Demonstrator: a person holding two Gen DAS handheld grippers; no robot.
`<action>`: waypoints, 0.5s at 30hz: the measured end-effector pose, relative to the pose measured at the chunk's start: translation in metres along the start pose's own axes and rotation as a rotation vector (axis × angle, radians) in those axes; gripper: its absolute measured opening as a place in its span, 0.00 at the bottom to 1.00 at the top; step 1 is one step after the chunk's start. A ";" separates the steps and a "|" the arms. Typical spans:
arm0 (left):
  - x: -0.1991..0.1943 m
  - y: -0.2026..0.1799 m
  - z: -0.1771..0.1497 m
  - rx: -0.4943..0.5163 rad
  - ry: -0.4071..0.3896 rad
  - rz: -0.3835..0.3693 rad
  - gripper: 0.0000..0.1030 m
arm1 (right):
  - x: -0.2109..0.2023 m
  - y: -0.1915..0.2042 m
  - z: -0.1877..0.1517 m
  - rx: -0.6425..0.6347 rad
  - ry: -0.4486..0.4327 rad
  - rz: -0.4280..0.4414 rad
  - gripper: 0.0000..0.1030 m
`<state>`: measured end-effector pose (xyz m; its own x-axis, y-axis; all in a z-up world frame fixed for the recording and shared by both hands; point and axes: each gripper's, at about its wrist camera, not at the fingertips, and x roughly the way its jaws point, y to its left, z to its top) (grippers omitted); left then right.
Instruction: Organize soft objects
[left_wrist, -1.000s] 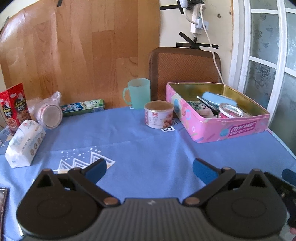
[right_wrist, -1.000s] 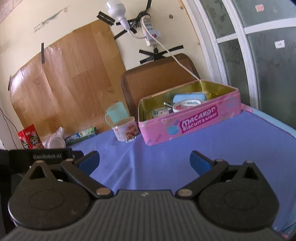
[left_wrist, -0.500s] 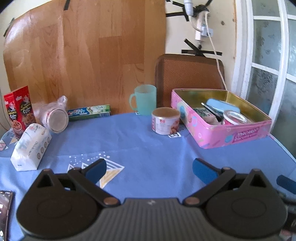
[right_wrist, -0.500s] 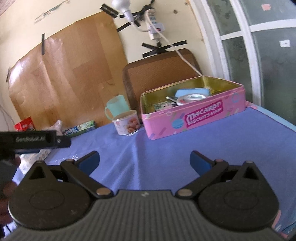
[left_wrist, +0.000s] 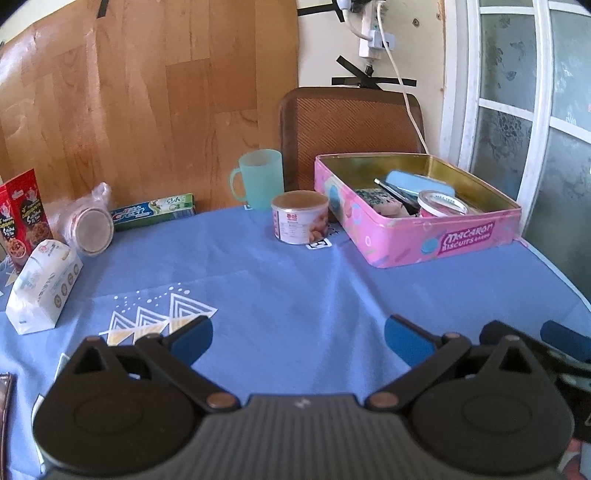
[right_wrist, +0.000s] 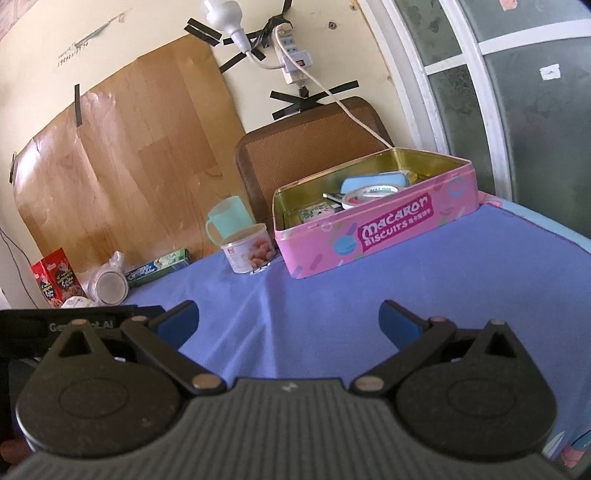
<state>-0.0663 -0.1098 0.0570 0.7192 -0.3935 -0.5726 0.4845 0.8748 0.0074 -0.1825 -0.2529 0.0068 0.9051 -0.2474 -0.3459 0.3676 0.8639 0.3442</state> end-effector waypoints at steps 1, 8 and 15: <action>0.002 0.000 0.000 0.000 0.000 -0.001 1.00 | 0.000 0.000 0.000 -0.003 -0.002 -0.001 1.00; 0.015 -0.005 0.001 0.001 0.025 0.003 1.00 | 0.004 -0.009 0.000 0.012 0.005 -0.019 1.00; 0.022 -0.003 0.001 -0.006 0.041 0.012 1.00 | 0.009 -0.011 -0.001 0.016 0.011 -0.016 1.00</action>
<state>-0.0518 -0.1216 0.0453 0.7041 -0.3709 -0.6055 0.4726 0.8812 0.0097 -0.1786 -0.2644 -0.0008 0.8966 -0.2565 -0.3610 0.3857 0.8528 0.3521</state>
